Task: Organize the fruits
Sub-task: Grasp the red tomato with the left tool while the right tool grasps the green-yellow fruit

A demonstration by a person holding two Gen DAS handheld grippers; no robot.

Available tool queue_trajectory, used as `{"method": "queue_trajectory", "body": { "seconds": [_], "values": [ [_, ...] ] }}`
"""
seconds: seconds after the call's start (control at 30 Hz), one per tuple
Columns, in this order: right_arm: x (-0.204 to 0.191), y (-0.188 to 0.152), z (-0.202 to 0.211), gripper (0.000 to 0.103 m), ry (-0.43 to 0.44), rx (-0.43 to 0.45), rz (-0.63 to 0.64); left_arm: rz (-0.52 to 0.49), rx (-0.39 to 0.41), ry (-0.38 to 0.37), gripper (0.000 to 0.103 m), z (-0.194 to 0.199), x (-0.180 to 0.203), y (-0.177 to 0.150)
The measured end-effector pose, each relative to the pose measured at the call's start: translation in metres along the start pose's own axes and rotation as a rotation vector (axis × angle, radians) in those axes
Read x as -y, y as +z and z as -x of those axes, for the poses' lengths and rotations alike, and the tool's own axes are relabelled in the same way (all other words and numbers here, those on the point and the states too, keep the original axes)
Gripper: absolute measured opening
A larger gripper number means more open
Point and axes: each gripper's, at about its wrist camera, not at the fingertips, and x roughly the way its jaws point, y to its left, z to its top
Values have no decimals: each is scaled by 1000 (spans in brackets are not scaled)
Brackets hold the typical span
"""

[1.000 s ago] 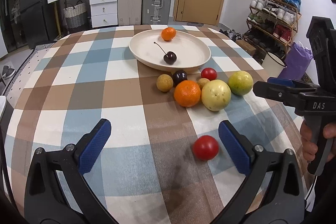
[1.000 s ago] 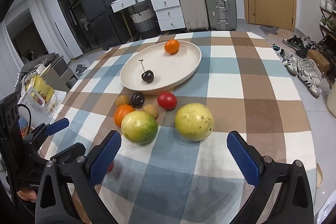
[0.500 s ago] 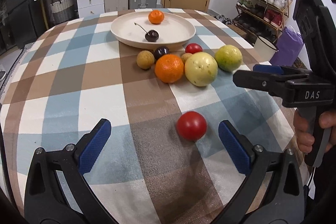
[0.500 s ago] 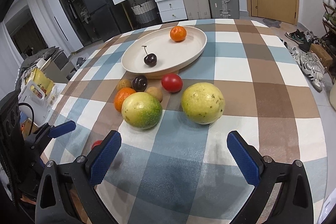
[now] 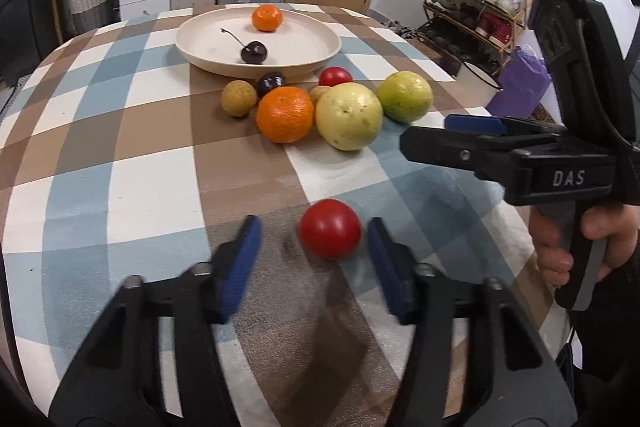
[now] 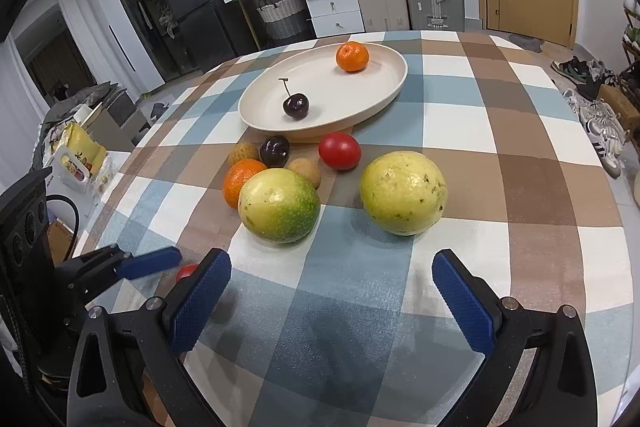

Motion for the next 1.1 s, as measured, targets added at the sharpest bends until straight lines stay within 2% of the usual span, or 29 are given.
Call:
{"method": "queue_trajectory", "body": {
  "seconds": [0.03,0.1,0.27,0.53,0.63,0.7,0.93,1.1],
  "values": [
    [0,0,-1,102,1,-4,-1,-7,-5,-23,30,0,1,0],
    [0,0,-2,102,1,-5,-2,-12,-3,-45,29,1,4,-1],
    [1,-1,-5,102,23,-18,-6,-16,26,-43,29,7,6,2],
    [-8,3,-13,101,48,-27,0,26,62,10,29,16,-9,5],
    [-15,8,-16,95,57,-22,14,40,75,26,29,19,-15,5],
    [-17,11,-21,85,57,-28,17,49,81,31,29,21,-19,5],
    [-22,20,-33,80,61,-31,10,70,87,42,29,22,-28,6],
    [-25,24,-40,70,65,-34,5,79,94,50,29,24,-32,6]
  ]
}}
